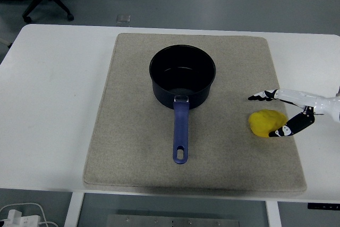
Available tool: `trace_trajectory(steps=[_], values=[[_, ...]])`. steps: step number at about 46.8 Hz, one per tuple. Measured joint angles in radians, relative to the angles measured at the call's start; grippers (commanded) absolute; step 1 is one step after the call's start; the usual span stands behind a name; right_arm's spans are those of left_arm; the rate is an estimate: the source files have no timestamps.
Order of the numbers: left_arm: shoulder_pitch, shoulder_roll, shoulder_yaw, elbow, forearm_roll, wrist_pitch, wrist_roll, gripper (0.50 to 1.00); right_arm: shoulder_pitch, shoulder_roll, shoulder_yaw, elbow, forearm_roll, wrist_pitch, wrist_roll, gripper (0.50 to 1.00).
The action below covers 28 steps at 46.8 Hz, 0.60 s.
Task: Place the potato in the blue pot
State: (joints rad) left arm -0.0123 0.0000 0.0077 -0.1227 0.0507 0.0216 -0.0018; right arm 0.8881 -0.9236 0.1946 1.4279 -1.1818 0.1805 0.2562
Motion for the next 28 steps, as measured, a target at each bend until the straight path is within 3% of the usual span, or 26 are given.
trace_trajectory(steps=[8, 18, 28], values=[[0.000, 0.000, 0.000, 0.000, 0.000, 0.000, 0.000, 0.996, -0.007, 0.006, -0.011, -0.004, -0.009, -0.017, 0.000, 0.926], [0.000, 0.000, 0.000, 0.000, 0.000, 0.000, 0.000, 0.996, -0.013, 0.006, -0.019, -0.006, -0.019, -0.047, 0.001, 0.836], [0.000, 0.000, 0.000, 0.000, 0.000, 0.000, 0.000, 0.996, -0.017, 0.006, -0.045, -0.016, -0.036, -0.070, 0.002, 0.787]])
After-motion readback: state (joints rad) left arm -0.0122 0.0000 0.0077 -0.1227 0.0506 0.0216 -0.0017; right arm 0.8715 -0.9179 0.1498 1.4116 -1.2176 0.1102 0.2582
